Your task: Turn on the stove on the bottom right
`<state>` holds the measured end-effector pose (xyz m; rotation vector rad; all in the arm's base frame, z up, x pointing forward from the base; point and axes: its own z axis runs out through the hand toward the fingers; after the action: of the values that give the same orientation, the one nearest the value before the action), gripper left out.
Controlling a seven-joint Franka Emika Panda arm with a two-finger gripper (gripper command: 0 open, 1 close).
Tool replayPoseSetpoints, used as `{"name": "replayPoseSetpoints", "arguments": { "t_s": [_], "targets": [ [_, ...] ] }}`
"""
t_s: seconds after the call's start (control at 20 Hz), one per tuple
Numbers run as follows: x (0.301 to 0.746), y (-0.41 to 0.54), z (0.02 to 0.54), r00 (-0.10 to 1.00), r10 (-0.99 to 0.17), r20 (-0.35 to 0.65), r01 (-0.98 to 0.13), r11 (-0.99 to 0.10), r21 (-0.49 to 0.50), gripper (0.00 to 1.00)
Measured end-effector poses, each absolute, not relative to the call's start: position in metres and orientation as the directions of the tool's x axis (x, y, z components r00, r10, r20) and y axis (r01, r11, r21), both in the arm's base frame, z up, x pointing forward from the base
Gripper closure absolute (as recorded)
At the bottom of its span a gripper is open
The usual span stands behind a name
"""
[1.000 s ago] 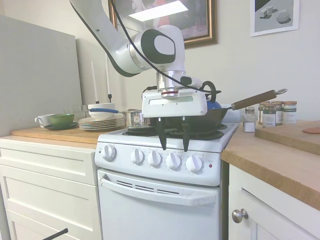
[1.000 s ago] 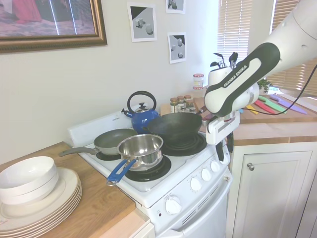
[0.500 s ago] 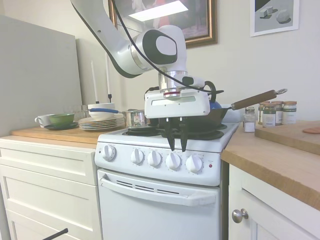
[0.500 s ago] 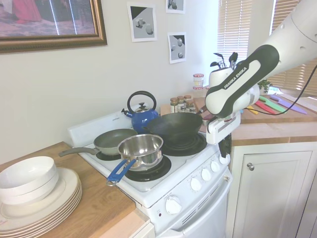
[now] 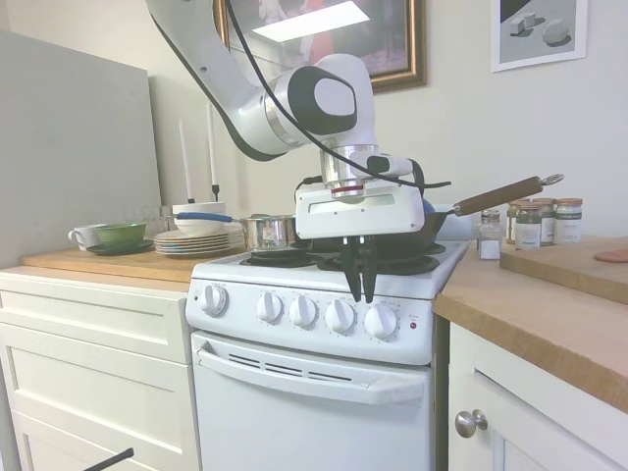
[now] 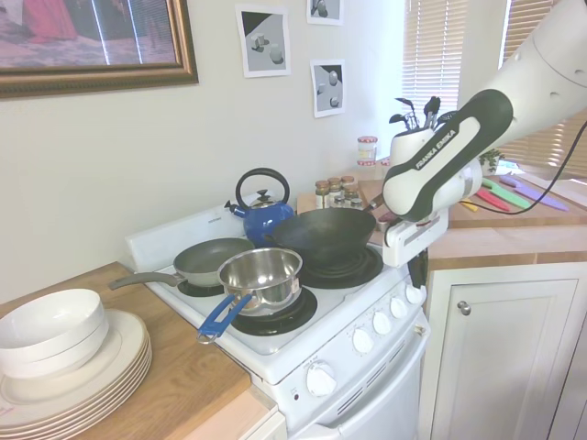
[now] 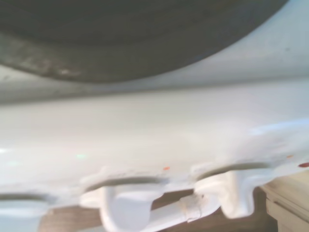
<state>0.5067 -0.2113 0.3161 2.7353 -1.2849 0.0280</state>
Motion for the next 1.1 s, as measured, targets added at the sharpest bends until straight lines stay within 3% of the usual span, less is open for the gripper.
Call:
{"name": "replayPoseSetpoints", "arguments": {
  "t_s": [1.1],
  "targets": [
    [0.525, -0.235, 0.301, 0.6, -0.794, 0.099, -0.799, -0.591, 0.111, 1.0]
  ]
}}
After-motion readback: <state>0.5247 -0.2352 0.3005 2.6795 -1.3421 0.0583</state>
